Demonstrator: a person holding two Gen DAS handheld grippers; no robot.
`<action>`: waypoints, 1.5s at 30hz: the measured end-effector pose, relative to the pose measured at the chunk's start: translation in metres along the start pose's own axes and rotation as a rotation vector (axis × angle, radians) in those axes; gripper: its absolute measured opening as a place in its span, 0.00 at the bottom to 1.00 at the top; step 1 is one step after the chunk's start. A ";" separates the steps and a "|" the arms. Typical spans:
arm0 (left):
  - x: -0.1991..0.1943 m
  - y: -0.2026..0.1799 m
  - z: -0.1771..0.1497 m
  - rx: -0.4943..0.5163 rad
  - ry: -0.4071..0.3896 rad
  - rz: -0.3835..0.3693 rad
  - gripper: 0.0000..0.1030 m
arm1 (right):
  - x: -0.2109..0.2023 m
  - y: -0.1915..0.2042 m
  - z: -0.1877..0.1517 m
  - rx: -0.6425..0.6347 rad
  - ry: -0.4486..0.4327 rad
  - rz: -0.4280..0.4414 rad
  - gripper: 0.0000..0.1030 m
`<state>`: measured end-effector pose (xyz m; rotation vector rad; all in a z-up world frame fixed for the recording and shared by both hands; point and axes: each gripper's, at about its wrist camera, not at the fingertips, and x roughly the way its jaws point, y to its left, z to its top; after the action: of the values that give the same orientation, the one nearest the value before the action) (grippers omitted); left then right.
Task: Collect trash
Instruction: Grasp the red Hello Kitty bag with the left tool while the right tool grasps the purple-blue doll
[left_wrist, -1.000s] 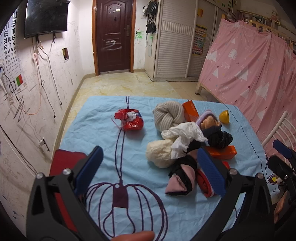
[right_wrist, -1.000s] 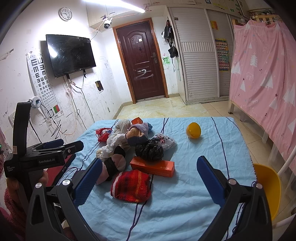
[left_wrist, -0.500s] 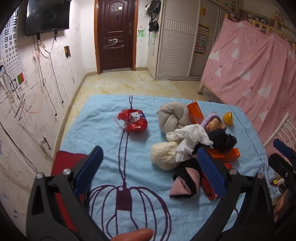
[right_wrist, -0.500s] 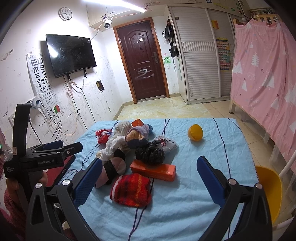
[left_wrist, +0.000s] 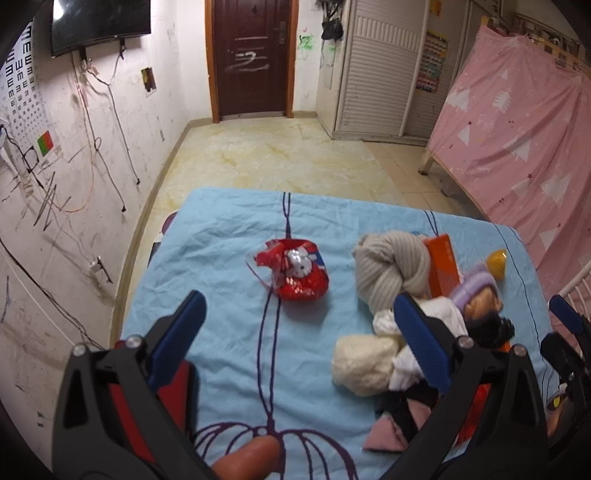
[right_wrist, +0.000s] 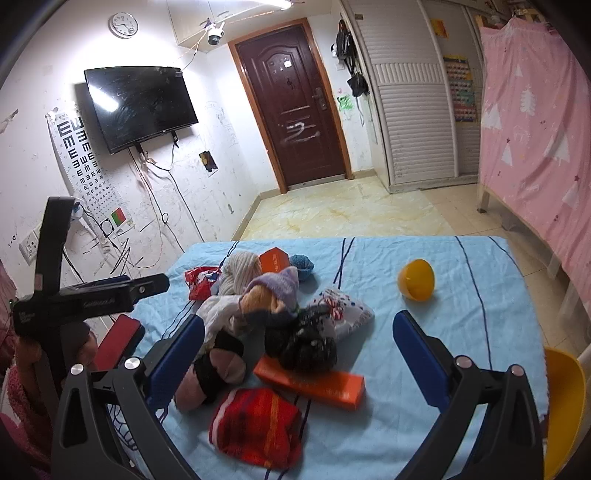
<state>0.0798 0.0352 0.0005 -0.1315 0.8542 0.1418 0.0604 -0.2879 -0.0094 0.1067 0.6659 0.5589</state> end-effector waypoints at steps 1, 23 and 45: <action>0.003 0.001 0.005 -0.006 0.014 -0.001 0.95 | 0.004 0.000 0.003 -0.004 0.010 0.009 0.92; 0.109 0.017 0.035 -0.094 0.386 -0.065 0.80 | 0.097 0.011 0.029 -0.078 0.220 0.032 0.54; 0.037 0.006 0.053 -0.103 0.193 -0.055 0.33 | 0.030 0.001 0.051 -0.020 0.024 0.090 0.16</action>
<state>0.1418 0.0529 0.0064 -0.2683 1.0346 0.1232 0.1106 -0.2672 0.0141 0.1115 0.6807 0.6545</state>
